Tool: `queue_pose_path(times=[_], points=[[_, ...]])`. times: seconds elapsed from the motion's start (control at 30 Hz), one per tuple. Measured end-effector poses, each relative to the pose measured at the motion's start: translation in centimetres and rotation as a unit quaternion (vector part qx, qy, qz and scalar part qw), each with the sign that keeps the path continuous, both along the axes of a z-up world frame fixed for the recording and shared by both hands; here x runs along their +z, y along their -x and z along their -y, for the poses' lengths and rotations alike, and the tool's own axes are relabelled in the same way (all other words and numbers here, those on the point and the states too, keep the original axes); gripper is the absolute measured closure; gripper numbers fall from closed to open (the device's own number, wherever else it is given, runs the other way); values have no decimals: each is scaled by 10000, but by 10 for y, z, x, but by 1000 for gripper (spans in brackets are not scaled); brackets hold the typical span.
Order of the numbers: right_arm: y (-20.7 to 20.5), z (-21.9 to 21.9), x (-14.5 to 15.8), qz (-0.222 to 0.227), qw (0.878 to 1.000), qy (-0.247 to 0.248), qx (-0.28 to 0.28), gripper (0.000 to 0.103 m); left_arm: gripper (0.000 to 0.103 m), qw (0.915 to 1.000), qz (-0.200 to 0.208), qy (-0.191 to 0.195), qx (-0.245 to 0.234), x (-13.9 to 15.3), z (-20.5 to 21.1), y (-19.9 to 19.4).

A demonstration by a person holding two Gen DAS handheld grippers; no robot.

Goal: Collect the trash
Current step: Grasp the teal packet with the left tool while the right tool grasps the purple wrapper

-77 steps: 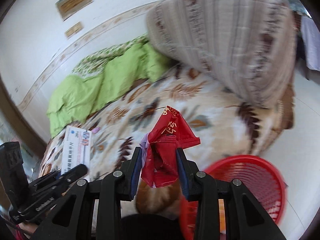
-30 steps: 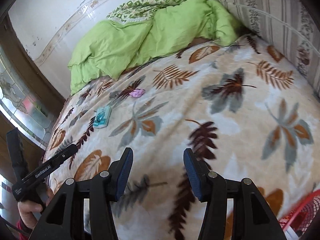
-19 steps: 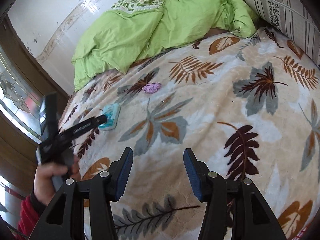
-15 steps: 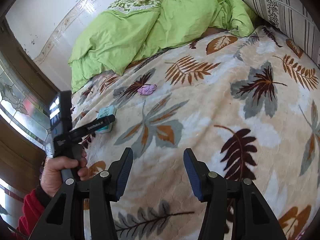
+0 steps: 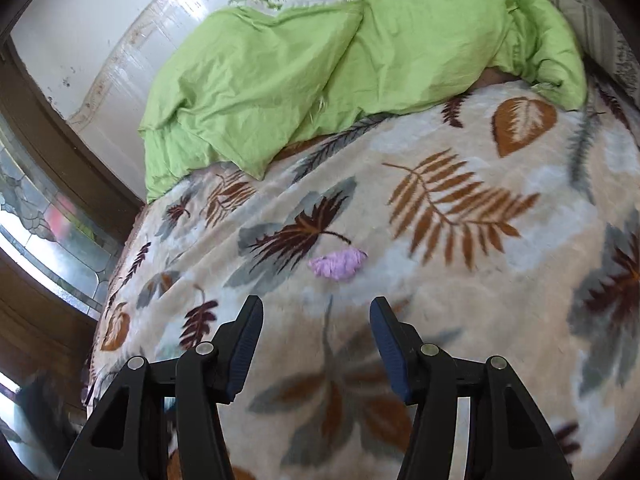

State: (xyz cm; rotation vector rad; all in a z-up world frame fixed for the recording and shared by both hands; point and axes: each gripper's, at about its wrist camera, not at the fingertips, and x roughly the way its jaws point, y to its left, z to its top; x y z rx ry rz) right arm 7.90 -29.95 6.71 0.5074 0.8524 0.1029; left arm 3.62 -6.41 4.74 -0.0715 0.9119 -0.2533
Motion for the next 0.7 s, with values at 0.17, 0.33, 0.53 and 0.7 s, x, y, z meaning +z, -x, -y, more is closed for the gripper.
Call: queue_pose_path(times=[0.17, 0.33, 0.53, 0.7], points=[[-44, 0, -23, -290, 9993, 60, -219, 44, 69, 10000, -9, -71, 31, -10, -1, -10], [-67, -4, -41, -489, 9983, 121, -302, 45, 69, 9997, 20, -146, 189, -14, -6, -22], [-63, -15, -48, -339, 9973, 536, -378, 68, 69, 9994, -3, -101, 326, -13, -14, -28], [-37, -15, -38, -137, 9980, 537, -296, 75, 69, 9995, -9, -124, 282, -14, -12, -28]])
